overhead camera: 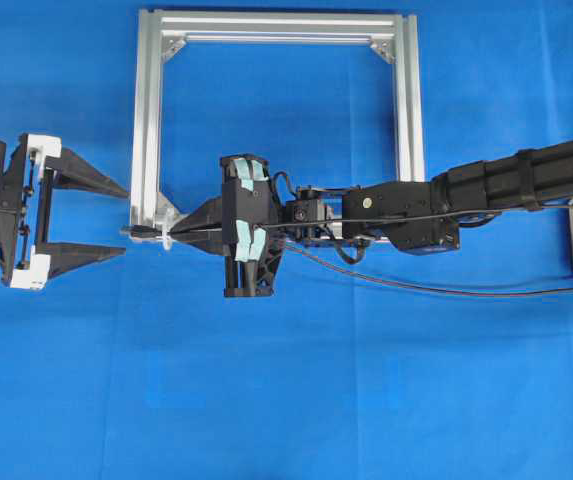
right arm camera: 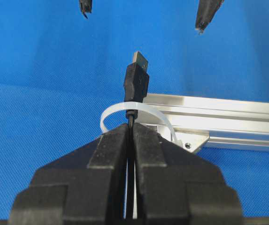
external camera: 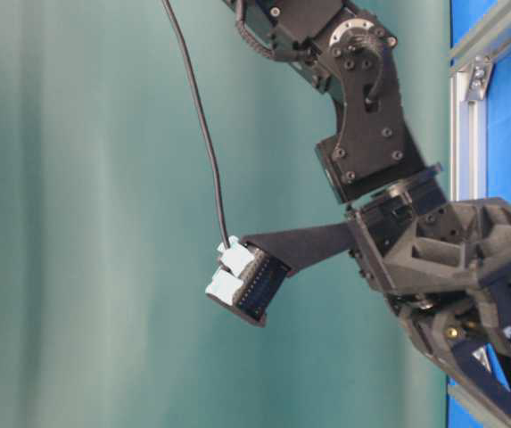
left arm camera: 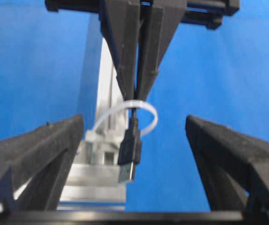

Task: Insert the wire through the string loop located on the left side.
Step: 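Move the open left gripper to the plug and close on it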

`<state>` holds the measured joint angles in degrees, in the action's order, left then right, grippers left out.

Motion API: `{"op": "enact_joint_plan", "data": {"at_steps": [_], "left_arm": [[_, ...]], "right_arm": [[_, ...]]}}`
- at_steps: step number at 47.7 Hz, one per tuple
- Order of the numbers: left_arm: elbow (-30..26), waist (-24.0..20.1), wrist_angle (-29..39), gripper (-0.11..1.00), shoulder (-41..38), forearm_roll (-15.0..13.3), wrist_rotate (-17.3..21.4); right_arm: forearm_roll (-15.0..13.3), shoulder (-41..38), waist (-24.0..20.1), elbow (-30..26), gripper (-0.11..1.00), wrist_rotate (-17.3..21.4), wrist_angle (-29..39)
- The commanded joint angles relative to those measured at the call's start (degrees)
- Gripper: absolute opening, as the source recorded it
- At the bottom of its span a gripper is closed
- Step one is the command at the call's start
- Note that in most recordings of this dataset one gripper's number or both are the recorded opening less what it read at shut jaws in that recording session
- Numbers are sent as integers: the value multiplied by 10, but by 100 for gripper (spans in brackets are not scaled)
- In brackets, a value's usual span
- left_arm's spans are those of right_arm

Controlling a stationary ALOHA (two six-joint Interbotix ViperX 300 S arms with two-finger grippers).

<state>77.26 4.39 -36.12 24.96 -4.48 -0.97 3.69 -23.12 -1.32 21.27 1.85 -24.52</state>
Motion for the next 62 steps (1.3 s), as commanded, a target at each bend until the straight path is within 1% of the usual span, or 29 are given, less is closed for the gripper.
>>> {"op": "enact_joint_plan", "data": {"at_steps": [1,13,19,62], "left_arm": [[-15,2,-3,90,-9,2,-1],[-38,-4,-6,89,-110,1,-1],[-50,-5,-6,89,-138,1,0],[-53,-5,-8,89,-139,1,0]], "right_arm": [[0,11,2,-8,0,0,-3],[0,11,2,-8,0,0,-4],[0,11,2,-7,0,0,-3],[0,11,2,-7,0,0,-3]]}}
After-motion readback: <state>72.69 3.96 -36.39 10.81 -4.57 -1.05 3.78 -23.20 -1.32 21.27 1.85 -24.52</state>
